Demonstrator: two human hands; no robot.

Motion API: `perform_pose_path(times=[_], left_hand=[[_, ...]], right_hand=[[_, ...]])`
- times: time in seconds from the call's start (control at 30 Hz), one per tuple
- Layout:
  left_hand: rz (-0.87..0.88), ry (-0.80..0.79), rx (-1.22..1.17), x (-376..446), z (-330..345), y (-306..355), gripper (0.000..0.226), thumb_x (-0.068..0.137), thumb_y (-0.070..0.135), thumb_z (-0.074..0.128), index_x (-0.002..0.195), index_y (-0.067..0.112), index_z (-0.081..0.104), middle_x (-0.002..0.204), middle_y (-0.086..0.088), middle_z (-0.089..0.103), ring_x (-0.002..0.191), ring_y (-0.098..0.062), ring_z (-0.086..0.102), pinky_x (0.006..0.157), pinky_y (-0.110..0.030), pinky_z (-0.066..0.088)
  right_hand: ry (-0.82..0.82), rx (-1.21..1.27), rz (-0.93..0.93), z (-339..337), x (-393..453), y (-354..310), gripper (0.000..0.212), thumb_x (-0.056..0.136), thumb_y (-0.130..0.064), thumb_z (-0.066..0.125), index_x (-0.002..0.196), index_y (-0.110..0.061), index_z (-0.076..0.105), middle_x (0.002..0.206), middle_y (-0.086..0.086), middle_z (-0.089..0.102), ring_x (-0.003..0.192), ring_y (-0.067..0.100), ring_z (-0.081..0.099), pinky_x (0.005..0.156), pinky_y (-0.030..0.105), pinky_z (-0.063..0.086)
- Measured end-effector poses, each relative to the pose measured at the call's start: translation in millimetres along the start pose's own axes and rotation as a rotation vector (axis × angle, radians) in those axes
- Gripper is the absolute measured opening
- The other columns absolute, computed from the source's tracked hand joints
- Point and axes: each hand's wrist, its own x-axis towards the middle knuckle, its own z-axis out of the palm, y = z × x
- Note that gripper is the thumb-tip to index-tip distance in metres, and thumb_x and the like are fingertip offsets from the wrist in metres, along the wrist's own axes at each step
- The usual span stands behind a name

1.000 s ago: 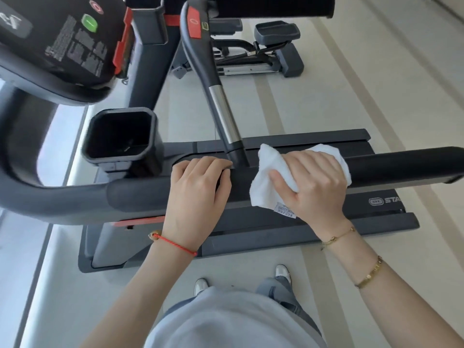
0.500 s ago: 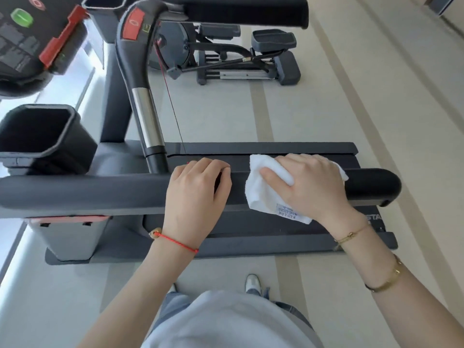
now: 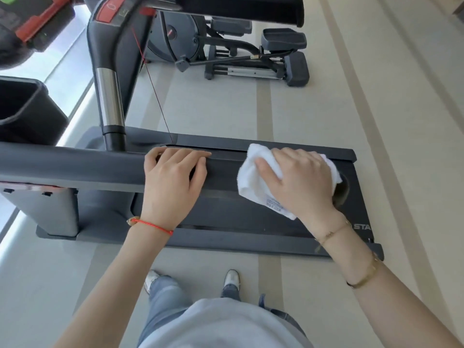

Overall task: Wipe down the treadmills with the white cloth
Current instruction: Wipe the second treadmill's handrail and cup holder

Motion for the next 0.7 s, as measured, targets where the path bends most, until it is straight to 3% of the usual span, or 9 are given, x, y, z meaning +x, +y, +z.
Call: perform_pose_path(times=[0.1, 0.2, 0.3, 0.4, 0.47, 0.53, 0.6, 0.7], left_hand=[[-0.017, 0.036, 0.012, 0, 4, 2, 0.03, 0.101, 0.022, 0.042, 0.102, 0.024, 0.072, 0.096, 0.011, 0.072, 0.092, -0.016, 0.063, 0.103, -0.038, 0.032], [-0.023, 0.046, 0.029, 0, 5, 2, 0.032, 0.101, 0.023, 0.041, 0.1, 0.025, 0.072, 0.095, 0.012, 0.072, 0.091, -0.015, 0.062, 0.101, -0.036, 0.03], [-0.026, 0.046, 0.031, 0, 6, 0, 0.033, 0.101, 0.024, 0.039, 0.1, 0.026, 0.072, 0.095, 0.012, 0.072, 0.092, -0.014, 0.062, 0.101, -0.034, 0.029], [-0.035, 0.039, 0.034, 0, 5, 1, 0.031, 0.101, 0.024, 0.04, 0.1, 0.025, 0.072, 0.095, 0.012, 0.071, 0.092, -0.015, 0.062, 0.101, -0.034, 0.03], [-0.046, 0.037, 0.031, 0, 5, 4, 0.03, 0.1, 0.021, 0.042, 0.098, 0.023, 0.072, 0.093, 0.01, 0.072, 0.091, -0.017, 0.062, 0.1, -0.036, 0.031], [-0.047, 0.025, 0.013, 2, 5, 8, 0.027, 0.099, 0.018, 0.045, 0.094, 0.019, 0.071, 0.091, 0.007, 0.072, 0.09, -0.02, 0.063, 0.098, -0.036, 0.033], [-0.03, -0.01, -0.019, 5, 5, 14, 0.026, 0.099, 0.017, 0.046, 0.092, 0.016, 0.071, 0.089, 0.005, 0.071, 0.088, -0.022, 0.063, 0.096, -0.036, 0.035], [0.02, -0.08, -0.067, 10, 7, 24, 0.024, 0.098, 0.015, 0.047, 0.093, 0.014, 0.07, 0.091, 0.004, 0.071, 0.086, -0.023, 0.062, 0.095, -0.036, 0.037]], right_hand=[[-0.141, 0.017, -0.089, 5, 17, -18, 0.041, 0.095, -0.046, 0.037, 0.063, -0.021, 0.043, 0.055, -0.006, 0.046, 0.049, 0.02, 0.041, 0.054, 0.029, 0.024], [-0.101, 0.079, -0.142, 8, 17, -30, 0.04, 0.097, -0.046, 0.042, 0.068, -0.02, 0.05, 0.06, -0.003, 0.054, 0.053, 0.022, 0.047, 0.053, 0.031, 0.03], [-0.019, 0.142, -0.215, 7, -3, -26, 0.036, 0.101, -0.043, 0.041, 0.097, -0.018, 0.067, 0.086, -0.002, 0.066, 0.076, 0.024, 0.06, 0.072, 0.039, 0.045], [0.069, 0.141, -0.248, 6, -21, -12, 0.032, 0.098, -0.039, 0.052, 0.118, -0.019, 0.066, 0.111, -0.003, 0.067, 0.099, 0.023, 0.063, 0.09, 0.039, 0.046], [0.066, 0.12, -0.195, 3, -22, -4, 0.035, 0.098, -0.047, 0.051, 0.113, -0.021, 0.068, 0.104, -0.004, 0.068, 0.094, 0.021, 0.063, 0.086, 0.037, 0.046], [0.002, 0.076, -0.093, 0, -12, -1, 0.041, 0.097, -0.055, 0.042, 0.092, -0.024, 0.068, 0.082, -0.006, 0.066, 0.077, 0.021, 0.06, 0.074, 0.034, 0.043], [-0.152, 0.048, 0.029, -2, 5, 0, 0.049, 0.094, -0.061, 0.034, 0.069, -0.025, 0.057, 0.063, -0.007, 0.054, 0.063, 0.022, 0.053, 0.059, 0.033, 0.033], [-0.352, 0.041, 0.115, 2, 22, 4, 0.054, 0.09, -0.063, 0.027, 0.061, -0.023, 0.048, 0.056, -0.007, 0.049, 0.058, 0.023, 0.051, 0.049, 0.029, 0.021]])
